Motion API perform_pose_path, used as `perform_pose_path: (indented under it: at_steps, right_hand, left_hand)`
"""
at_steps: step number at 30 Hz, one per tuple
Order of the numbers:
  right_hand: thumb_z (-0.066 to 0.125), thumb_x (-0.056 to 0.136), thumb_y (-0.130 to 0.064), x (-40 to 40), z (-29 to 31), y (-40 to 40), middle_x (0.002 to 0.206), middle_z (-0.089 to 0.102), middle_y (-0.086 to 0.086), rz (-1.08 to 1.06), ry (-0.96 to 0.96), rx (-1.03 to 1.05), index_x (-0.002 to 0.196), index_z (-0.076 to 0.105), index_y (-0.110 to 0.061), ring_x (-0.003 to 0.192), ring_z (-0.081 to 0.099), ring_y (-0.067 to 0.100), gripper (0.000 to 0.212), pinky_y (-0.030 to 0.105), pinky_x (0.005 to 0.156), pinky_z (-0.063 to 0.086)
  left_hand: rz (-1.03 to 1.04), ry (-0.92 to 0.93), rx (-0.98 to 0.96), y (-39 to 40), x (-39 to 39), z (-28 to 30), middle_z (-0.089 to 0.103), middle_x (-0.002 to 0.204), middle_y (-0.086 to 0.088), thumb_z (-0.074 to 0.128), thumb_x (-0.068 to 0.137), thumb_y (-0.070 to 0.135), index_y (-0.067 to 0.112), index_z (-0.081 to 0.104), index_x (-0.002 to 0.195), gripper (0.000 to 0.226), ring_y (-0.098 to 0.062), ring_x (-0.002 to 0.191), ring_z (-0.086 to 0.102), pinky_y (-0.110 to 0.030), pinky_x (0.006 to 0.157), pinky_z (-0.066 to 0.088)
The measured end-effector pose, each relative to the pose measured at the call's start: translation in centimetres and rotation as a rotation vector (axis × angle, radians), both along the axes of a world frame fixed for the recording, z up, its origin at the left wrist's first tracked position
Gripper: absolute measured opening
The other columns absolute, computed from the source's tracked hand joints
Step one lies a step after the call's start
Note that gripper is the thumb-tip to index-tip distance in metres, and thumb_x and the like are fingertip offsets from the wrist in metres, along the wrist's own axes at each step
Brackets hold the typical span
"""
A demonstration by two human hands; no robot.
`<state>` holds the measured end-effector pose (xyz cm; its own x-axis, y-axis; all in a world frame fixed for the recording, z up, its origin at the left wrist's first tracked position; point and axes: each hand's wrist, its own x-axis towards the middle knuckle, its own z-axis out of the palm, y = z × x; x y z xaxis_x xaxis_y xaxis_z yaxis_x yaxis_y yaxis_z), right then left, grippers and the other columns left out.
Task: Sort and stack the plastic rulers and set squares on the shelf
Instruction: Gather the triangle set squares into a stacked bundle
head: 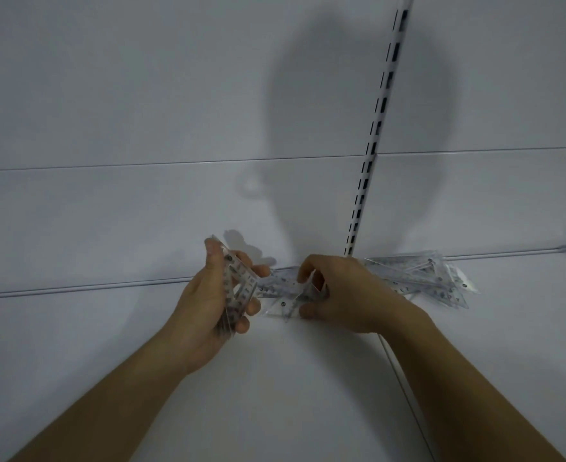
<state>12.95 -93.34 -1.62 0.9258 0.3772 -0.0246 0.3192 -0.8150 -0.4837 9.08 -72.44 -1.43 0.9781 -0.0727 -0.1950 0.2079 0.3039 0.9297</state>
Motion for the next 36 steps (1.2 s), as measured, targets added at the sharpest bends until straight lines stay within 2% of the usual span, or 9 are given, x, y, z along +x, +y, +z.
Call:
perform_pose_path:
  at_steps: [3,9,12,15,18,20,25,31,36]
  right_hand:
    - [0.07,0.091,-0.022,0.3,0.2,-0.2,0.085,0.067,-0.012,-0.054,-0.077,0.176,0.095,0.071,-0.023,0.072,0.06,0.004,0.005,0.021,0.068,0.05]
    - [0.062,0.094,-0.001,-0.2,1.6,0.1,0.072,0.067,0.004,-0.16,0.066,0.902,0.086,0.069,-0.006,0.058,0.063,0.021,0.012,0.03,0.062,0.053]
    - [0.061,0.095,0.003,-1.4,1.5,1.9,0.073,0.065,0.015,-0.097,0.228,1.074,0.088,0.065,0.002,0.062,0.065,0.029,0.008,0.035,0.061,0.057]
    - [0.069,0.091,-0.003,-2.2,0.6,3.7,0.073,0.068,0.013,-0.081,0.239,0.977,0.089,0.064,0.004,0.06,0.069,0.032,0.009,0.036,0.058,0.059]
    - [0.073,0.09,-0.024,-1.4,-0.3,3.4,0.076,0.068,-0.004,-0.193,-0.11,0.564,0.084,0.065,-0.016,0.061,0.067,0.014,0.013,0.033,0.061,0.058]
    - [0.067,0.093,-0.032,-0.6,-0.4,2.4,0.089,0.066,-0.011,-0.255,-0.257,0.357,0.094,0.068,-0.023,0.075,0.063,0.008,0.009,0.032,0.074,0.056]
    - [0.062,0.088,-0.058,0.3,-1.3,1.7,0.134,0.051,-0.002,-0.25,-0.09,-0.116,0.133,0.057,-0.033,0.125,0.043,0.026,0.052,0.044,0.105,0.038]
    - [0.075,0.079,-0.051,0.9,-1.4,1.0,0.117,0.056,-0.005,-0.275,-0.099,0.037,0.119,0.064,-0.034,0.111,0.052,0.018,0.044,0.037,0.096,0.045]
    - [0.076,0.083,-0.027,1.1,-1.1,0.5,0.079,0.067,-0.014,-0.294,-0.17,0.285,0.08,0.067,-0.03,0.074,0.06,0.001,0.009,0.023,0.07,0.048]
  left_hand:
    - [0.037,-0.03,-0.014,0.0,0.1,0.0,0.073,0.104,-0.011,0.036,0.09,0.068,0.019,0.06,0.091,0.055,-0.017,0.048,0.051,-0.022,0.038,0.038]
    - [0.108,-0.233,0.094,-0.2,-0.2,0.0,0.067,0.099,-0.011,0.055,0.072,0.076,0.014,0.057,0.098,0.067,-0.022,0.057,0.059,-0.029,0.044,0.046]
    - [0.055,-0.257,0.218,-0.5,-0.6,-0.1,0.07,0.097,-0.011,0.061,0.078,0.067,0.015,0.055,0.111,0.062,-0.024,0.064,0.066,-0.032,0.048,0.051]
    - [-0.047,-0.259,0.307,-0.8,-0.9,-0.1,0.072,0.087,-0.006,0.063,0.088,0.033,0.012,0.051,0.114,0.035,-0.024,0.069,0.072,-0.035,0.054,0.057]
    - [-0.077,-0.248,0.285,-0.6,-0.9,-0.3,0.073,0.099,-0.007,0.06,0.095,0.02,0.017,0.051,0.118,0.025,-0.032,0.072,0.072,-0.038,0.055,0.057]
    - [-0.026,-0.273,0.279,-0.3,-0.6,-0.4,0.071,0.104,-0.008,0.059,0.097,0.015,0.021,0.055,0.119,0.023,-0.032,0.062,0.067,-0.035,0.05,0.054]
    - [0.094,-0.264,0.138,0.2,0.0,-0.5,0.068,0.091,-0.009,0.071,0.081,0.013,0.014,0.061,0.094,0.017,-0.025,0.054,0.057,-0.026,0.041,0.041]
    - [0.131,-0.206,0.095,0.4,0.3,-0.2,0.058,0.071,0.001,0.076,0.071,0.025,0.017,0.054,0.09,0.03,-0.018,0.052,0.053,-0.022,0.038,0.036]
    - [0.15,-0.186,0.098,0.5,0.4,-0.4,0.062,0.085,-0.006,0.073,0.068,0.037,0.013,0.055,0.098,0.043,-0.017,0.051,0.053,-0.022,0.038,0.038]
